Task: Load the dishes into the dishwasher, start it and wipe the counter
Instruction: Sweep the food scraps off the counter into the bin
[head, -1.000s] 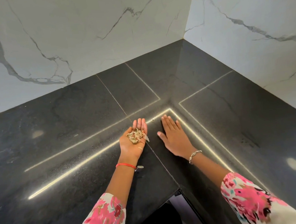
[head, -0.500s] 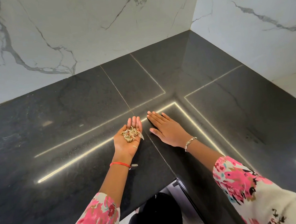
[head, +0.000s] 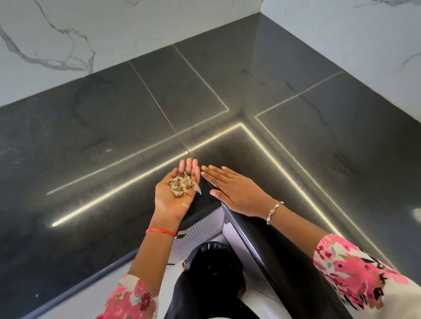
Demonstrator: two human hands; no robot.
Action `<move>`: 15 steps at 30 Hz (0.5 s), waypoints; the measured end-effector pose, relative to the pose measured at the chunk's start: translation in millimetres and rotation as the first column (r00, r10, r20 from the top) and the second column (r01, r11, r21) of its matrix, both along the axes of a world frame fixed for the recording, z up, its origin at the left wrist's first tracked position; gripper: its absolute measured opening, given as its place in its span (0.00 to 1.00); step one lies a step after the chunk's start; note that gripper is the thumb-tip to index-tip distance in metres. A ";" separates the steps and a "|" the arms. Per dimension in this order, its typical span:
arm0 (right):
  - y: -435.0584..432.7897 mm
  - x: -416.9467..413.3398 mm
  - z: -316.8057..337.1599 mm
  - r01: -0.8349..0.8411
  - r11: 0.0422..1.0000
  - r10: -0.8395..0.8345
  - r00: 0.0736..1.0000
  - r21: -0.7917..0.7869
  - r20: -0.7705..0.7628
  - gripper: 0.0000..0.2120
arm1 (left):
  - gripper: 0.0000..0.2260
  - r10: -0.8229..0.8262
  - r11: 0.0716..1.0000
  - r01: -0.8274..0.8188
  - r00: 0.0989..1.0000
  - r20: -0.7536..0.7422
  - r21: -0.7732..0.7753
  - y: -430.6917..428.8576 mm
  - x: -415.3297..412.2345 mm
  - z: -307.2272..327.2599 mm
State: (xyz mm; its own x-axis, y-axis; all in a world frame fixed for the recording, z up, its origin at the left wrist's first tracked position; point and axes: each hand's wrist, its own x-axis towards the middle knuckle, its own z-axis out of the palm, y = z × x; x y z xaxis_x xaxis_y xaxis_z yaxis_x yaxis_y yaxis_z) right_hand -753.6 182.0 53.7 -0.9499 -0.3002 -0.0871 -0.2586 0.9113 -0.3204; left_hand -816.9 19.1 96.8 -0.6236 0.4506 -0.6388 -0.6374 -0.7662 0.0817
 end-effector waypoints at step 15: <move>-13.1 34.2 -2.9 0.396 0.914 -0.400 0.916 -0.091 -0.026 0.26 | 0.17 -0.320 0.922 0.348 0.932 0.169 -0.172 -16.3 88.2 -72.7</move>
